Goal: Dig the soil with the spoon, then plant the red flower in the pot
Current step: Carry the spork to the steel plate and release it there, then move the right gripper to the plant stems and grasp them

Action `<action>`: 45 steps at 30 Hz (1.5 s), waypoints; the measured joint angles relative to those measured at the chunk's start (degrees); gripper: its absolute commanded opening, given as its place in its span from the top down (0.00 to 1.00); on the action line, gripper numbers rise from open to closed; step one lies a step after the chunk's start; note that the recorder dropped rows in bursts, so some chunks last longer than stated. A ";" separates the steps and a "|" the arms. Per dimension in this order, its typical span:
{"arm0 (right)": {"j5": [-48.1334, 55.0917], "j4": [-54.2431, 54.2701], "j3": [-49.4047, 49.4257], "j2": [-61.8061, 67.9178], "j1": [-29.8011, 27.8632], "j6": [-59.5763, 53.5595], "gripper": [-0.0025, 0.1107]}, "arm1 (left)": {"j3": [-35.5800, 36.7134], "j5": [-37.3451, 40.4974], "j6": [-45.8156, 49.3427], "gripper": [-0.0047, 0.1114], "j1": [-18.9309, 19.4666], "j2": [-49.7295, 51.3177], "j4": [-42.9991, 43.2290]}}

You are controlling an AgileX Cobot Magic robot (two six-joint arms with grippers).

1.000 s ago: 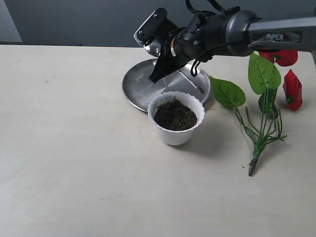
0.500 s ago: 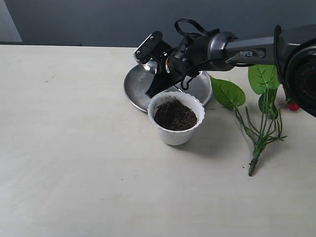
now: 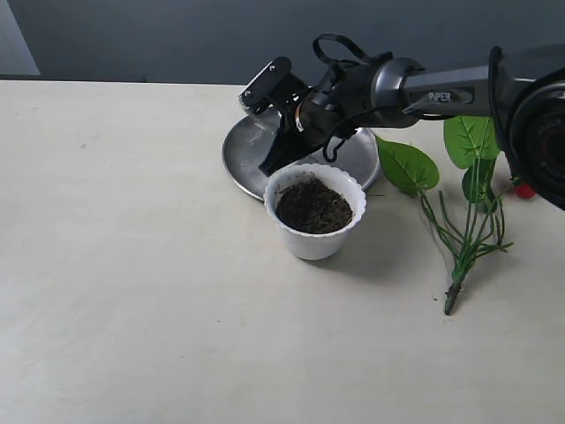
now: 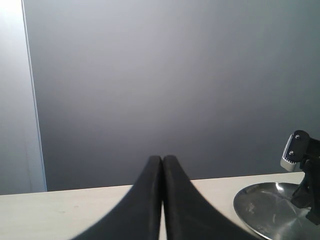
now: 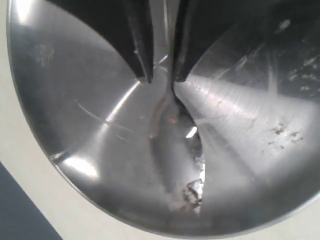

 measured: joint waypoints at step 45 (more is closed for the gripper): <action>24.71 -15.32 36.82 -34.23 -5.68 62.44 0.53 | 0.00 0.00 0.00 0.96 -1.44 0.00 0.00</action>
